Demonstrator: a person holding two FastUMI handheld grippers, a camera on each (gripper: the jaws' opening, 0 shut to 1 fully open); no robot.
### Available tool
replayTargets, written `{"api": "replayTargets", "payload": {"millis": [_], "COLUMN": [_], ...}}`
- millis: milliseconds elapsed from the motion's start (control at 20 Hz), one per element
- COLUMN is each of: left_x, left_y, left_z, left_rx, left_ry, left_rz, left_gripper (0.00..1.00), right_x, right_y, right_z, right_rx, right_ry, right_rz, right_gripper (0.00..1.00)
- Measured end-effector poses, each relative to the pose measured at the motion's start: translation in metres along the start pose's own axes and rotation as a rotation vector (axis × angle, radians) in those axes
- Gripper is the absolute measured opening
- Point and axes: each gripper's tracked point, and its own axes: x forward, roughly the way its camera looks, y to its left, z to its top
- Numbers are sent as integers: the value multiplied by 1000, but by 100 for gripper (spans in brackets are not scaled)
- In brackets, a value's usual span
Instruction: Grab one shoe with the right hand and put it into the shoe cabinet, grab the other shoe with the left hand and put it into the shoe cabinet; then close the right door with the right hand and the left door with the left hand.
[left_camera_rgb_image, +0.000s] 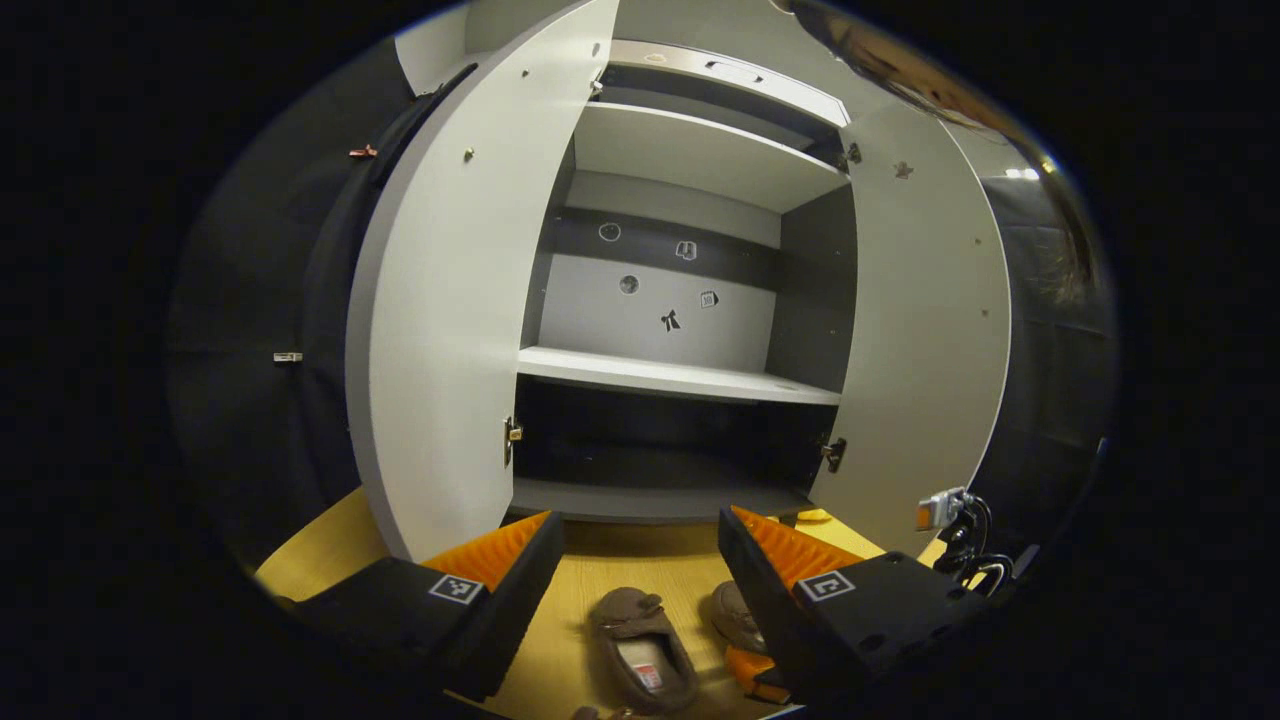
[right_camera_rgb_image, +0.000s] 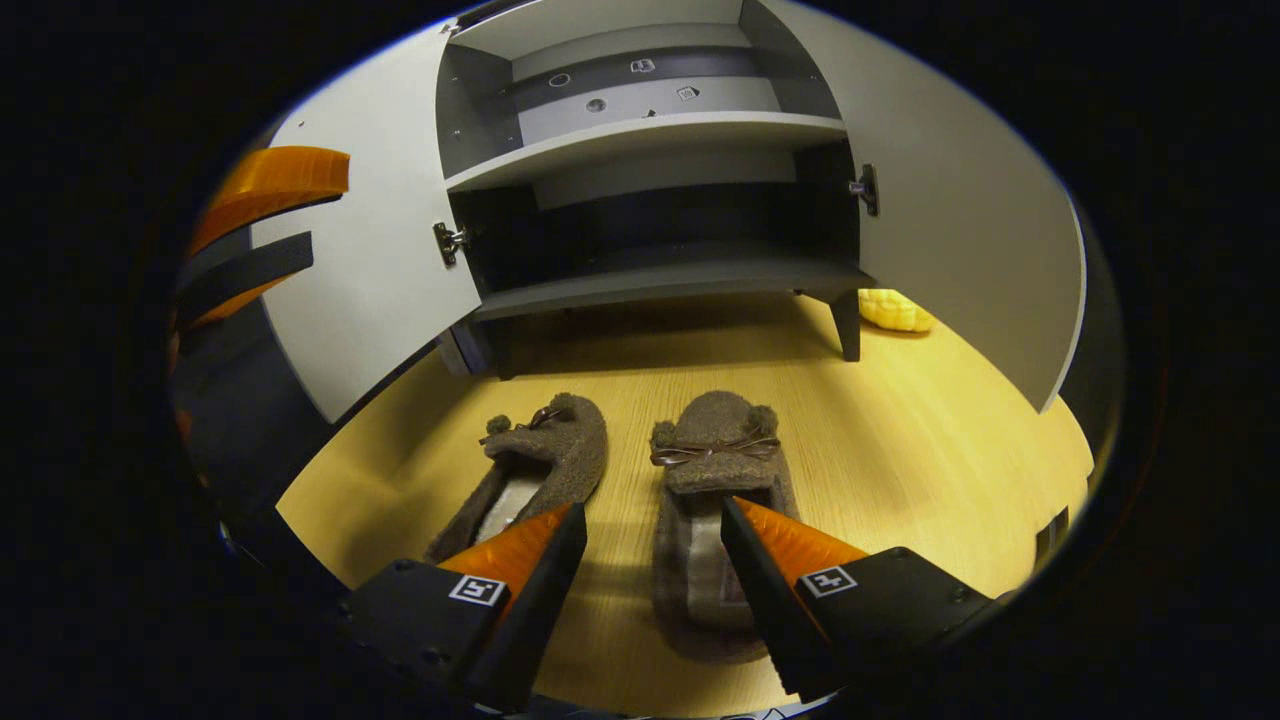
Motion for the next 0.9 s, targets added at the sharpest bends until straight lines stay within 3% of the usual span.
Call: {"api": "replayTargets", "payload": {"millis": [400, 600, 800, 900], "left_x": [1, 1, 0, -1], "left_y": [10, 14, 21, 25], "left_z": [-22, -22, -23, -23], "left_rx": [6, 3, 2, -1], "left_ry": [67, 74, 86, 87], "left_rz": [12, 20, 32, 41], "left_gripper": [98, 98, 98, 98], "right_x": [47, 72, 78, 85], "right_y": [-10, -20, -24, -27], "right_z": [1, 5, -1, 2], "right_rx": [-53, -44, -101, -118], "right_ry": [1, 13, 45, 31], "right_rz": [-47, -96, -148, -162], "right_gripper": [77, 53, 48, 37]}}
